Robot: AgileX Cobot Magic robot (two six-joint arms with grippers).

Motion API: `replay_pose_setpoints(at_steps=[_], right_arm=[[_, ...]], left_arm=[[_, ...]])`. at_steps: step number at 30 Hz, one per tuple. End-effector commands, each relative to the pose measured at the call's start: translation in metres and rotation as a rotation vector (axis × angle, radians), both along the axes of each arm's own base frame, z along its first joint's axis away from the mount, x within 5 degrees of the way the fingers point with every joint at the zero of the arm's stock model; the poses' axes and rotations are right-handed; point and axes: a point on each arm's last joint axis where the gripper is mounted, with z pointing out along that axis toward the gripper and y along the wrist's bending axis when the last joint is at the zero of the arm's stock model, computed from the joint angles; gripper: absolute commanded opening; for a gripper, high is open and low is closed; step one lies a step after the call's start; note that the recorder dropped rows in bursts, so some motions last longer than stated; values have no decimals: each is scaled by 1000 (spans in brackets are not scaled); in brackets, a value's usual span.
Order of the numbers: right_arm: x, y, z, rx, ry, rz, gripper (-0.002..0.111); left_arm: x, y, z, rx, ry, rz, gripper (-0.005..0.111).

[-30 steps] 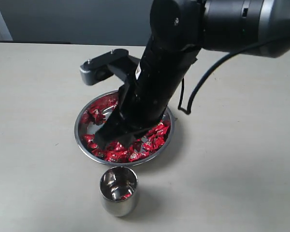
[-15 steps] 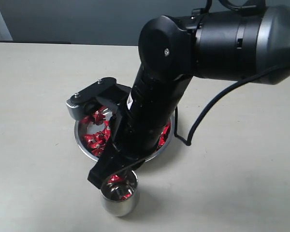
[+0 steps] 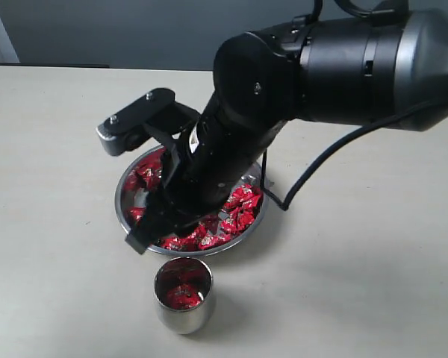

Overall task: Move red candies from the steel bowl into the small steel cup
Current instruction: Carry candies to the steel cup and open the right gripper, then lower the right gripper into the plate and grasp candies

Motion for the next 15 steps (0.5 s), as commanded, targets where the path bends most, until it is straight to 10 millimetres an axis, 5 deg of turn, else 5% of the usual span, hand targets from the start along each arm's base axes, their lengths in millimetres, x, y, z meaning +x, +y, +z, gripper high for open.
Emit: replay_pose_setpoints(at_steps=[1, 5, 10, 15], right_arm=[[17, 14, -8, 102, -128, -57, 39], [49, 24, -44, 19, -142, -99, 39], [99, 7, -63, -44, -80, -219, 45], [108, 5, -71, -87, -41, -227, 45]], left_arm=[[0, 0, -1, -6, -3, -1, 0], [0, 0, -1, -6, -3, -1, 0], [0, 0, -1, -6, -3, -1, 0], [0, 0, -1, -6, -3, -1, 0]])
